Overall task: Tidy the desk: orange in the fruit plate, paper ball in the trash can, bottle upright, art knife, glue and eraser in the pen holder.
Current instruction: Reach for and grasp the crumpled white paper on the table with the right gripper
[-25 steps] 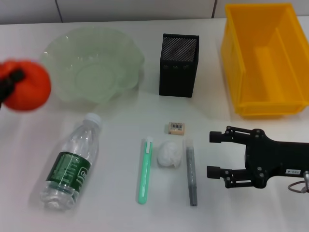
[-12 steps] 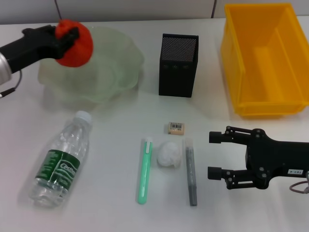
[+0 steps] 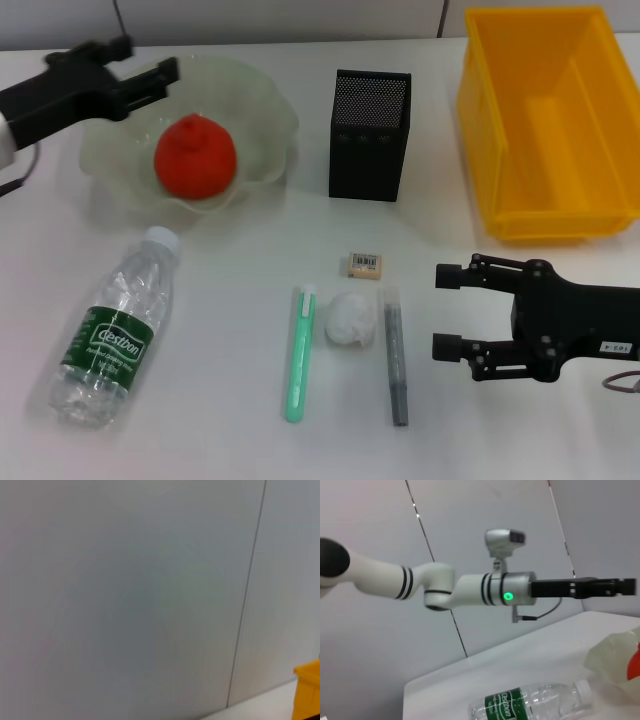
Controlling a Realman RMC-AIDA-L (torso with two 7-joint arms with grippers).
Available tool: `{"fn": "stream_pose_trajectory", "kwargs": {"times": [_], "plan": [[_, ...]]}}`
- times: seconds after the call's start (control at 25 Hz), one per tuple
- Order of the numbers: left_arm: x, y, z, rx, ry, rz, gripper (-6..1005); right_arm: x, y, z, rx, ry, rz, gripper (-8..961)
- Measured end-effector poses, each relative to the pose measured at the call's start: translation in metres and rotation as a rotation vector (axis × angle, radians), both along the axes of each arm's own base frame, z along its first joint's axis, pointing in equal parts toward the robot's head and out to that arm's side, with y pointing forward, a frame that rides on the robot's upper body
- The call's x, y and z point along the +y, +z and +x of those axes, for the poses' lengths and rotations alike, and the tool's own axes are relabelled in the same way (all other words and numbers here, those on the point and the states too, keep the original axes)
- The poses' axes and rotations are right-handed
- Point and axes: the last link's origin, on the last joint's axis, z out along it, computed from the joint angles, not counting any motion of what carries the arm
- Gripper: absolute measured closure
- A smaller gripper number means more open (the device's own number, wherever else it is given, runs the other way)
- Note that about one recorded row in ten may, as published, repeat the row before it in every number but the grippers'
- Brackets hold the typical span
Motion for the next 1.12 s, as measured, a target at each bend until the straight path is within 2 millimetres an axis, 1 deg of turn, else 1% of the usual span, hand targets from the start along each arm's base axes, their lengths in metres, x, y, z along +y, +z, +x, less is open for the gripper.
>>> {"fn": "stream_pose_trajectory", "kwargs": {"times": [0.04,0.08,0.12,0.16,0.24,0.28,0.32,0.36,0.44,0.48,0.52,0.6,0.64,0.68,0.72,0.8,0.88,0.92,1.04,1.08,1.12], "plan": [[-0.007,0.006,-0.003,-0.014,-0.009,0.012,461,0.000,0.002,-0.001,0.008,0.000,-0.002,118],[-0.009,0.008,-0.005,-0.019,-0.011,0.016,384,-0.001,0.008,-0.004,0.031,0.000,-0.013,118],[-0.017,0.014,-0.007,-0.037,-0.022,0.026,307,-0.001,0.008,-0.004,0.031,0.000,-0.013,118],[-0.024,0.018,-0.009,-0.053,-0.037,0.032,230,0.000,0.014,-0.007,0.043,0.001,-0.023,118],[-0.040,0.023,-0.013,-0.061,-0.078,0.030,199,0.003,0.030,-0.014,0.058,-0.004,-0.044,118],[-0.051,0.024,-0.016,-0.054,-0.107,0.028,184,0.010,0.050,-0.023,0.032,-0.015,-0.049,118],[-0.061,0.024,-0.020,-0.044,-0.134,0.023,168,0.010,0.050,-0.023,0.032,-0.015,-0.049,118],[-0.069,0.024,-0.023,-0.037,-0.144,0.022,153,0.012,0.058,-0.027,0.015,-0.021,-0.044,119],[-0.084,0.022,-0.031,-0.030,-0.157,0.016,153,0.019,0.075,-0.039,-0.050,-0.034,-0.041,119],[-0.091,0.021,-0.034,-0.029,-0.163,0.013,153,0.030,0.088,-0.059,-0.158,-0.058,-0.055,119],[-0.099,0.019,-0.037,-0.027,-0.171,0.009,153,0.030,0.088,-0.059,-0.158,-0.058,-0.055,119],[-0.109,0.016,-0.039,-0.031,-0.189,-0.001,153,0.039,0.096,-0.080,-0.304,-0.094,-0.072,119],[-0.114,0.013,-0.040,-0.038,-0.201,-0.009,153,0.043,0.098,-0.093,-0.407,-0.117,-0.074,119],[-0.118,0.010,-0.040,-0.047,-0.207,-0.017,153,0.048,0.097,-0.109,-0.589,-0.153,-0.069,119],[-0.120,0.009,-0.040,-0.052,-0.210,-0.022,153,0.048,0.097,-0.109,-0.589,-0.153,-0.069,119],[-0.123,0.005,-0.041,-0.060,-0.208,-0.033,153,0.051,0.092,-0.130,-0.745,-0.157,-0.038,119],[-0.124,0.001,-0.044,-0.060,-0.195,-0.041,153,0.054,0.081,-0.146,-0.821,-0.132,-0.026,119],[-0.124,0.001,-0.044,-0.060,-0.195,-0.041,153,0.056,0.069,-0.155,-0.851,-0.110,-0.045,119],[-0.125,-0.001,-0.045,-0.064,-0.188,-0.045,152,0.060,0.044,-0.167,-0.897,-0.075,-0.086,119],[-0.125,-0.001,-0.045,-0.063,-0.188,-0.045,152,0.062,0.025,-0.171,-0.922,-0.053,-0.100,119],[-0.125,-0.001,-0.045,-0.063,-0.187,-0.045,152,0.062,0.015,-0.171,-0.937,-0.043,-0.106,119]]}}
